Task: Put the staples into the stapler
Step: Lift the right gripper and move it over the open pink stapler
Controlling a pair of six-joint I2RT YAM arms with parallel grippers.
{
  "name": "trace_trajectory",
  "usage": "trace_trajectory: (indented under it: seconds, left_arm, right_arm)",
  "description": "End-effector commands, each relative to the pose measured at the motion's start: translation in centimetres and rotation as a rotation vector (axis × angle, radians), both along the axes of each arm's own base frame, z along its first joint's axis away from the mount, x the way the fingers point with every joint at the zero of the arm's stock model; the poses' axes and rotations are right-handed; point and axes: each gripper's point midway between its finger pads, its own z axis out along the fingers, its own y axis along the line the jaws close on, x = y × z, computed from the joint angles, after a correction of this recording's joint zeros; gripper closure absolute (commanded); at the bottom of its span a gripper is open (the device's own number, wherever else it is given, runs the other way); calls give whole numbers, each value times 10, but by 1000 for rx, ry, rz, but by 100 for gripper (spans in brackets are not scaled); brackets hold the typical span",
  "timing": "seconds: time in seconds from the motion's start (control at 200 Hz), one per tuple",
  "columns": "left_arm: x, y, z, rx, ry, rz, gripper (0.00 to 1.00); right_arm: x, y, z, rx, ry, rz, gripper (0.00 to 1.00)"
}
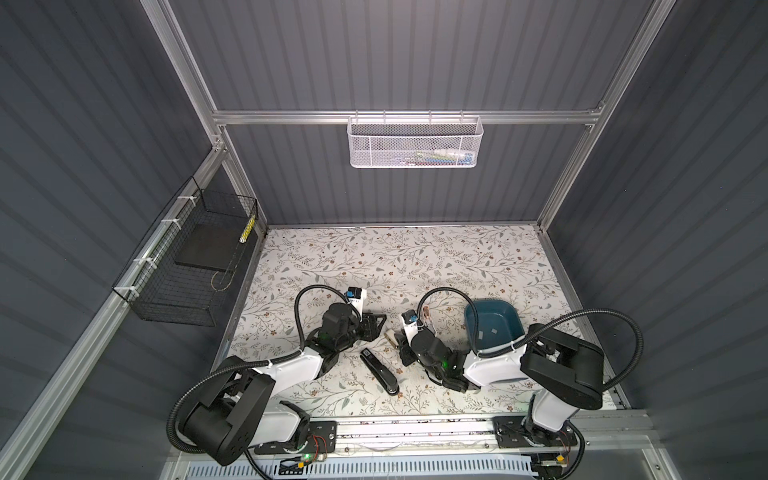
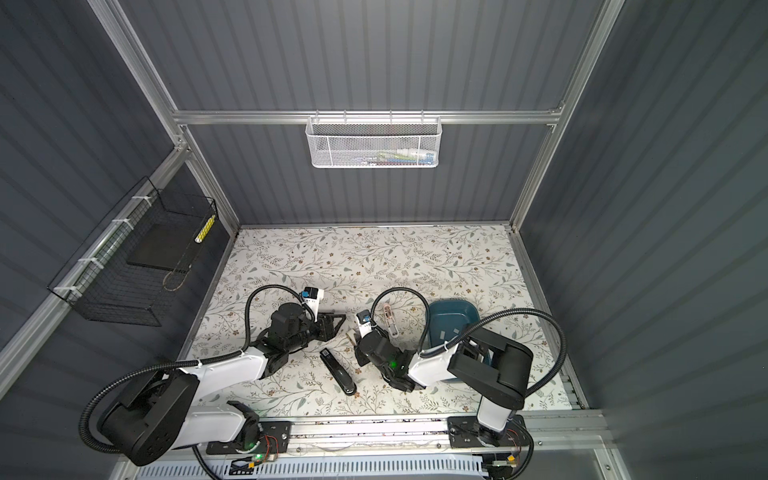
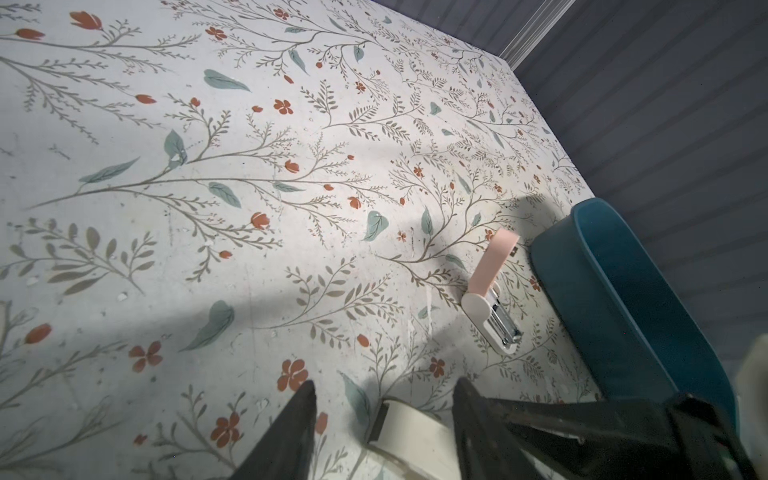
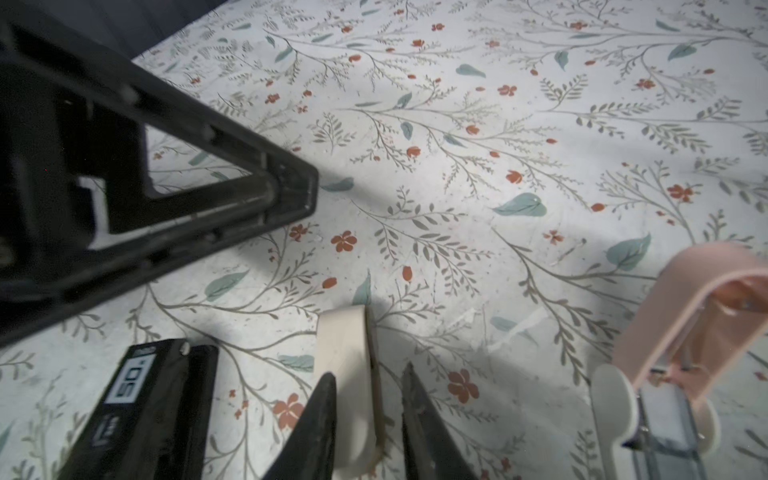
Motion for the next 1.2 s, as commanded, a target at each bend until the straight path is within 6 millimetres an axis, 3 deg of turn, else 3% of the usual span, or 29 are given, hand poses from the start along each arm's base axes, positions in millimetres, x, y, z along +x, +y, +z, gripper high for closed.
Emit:
trace_trajectory:
  seconds: [0.0,0.225,0.43,0.675,0.805,1.03,1.125,1.196]
  left_arm:
    - [-3,-3,-7,28,12,-24,46]
    - [-14,-16,-25,30,39,-88,45]
    - [-17,-15,-33,29,47,-91,45]
    - [-17,-15,-30,32,43,-91,45]
    - [-14,-14,-21,45,26,-80,45]
    - [-3,-15,12,62,-23,-67,39]
    - [1,-19,24,49,-38,-75,37]
    - [2,-21,29,42,-46,-84,36]
  right_arm:
    - [3,0,-10,-19,23,-20,73]
    - [-4,-9,-43,-28,80,-54,76]
    - [-12,-16,-77,-41,113,-79,79]
    - [-18,-25,-93,-27,125,-103,81]
    - [-15,-23,-69,-9,103,-103,70]
    - [2,-20,16,7,26,-111,56]
    - [6,-25,42,-1,-2,-122,53]
    - [7,-36,51,-6,-19,-146,47]
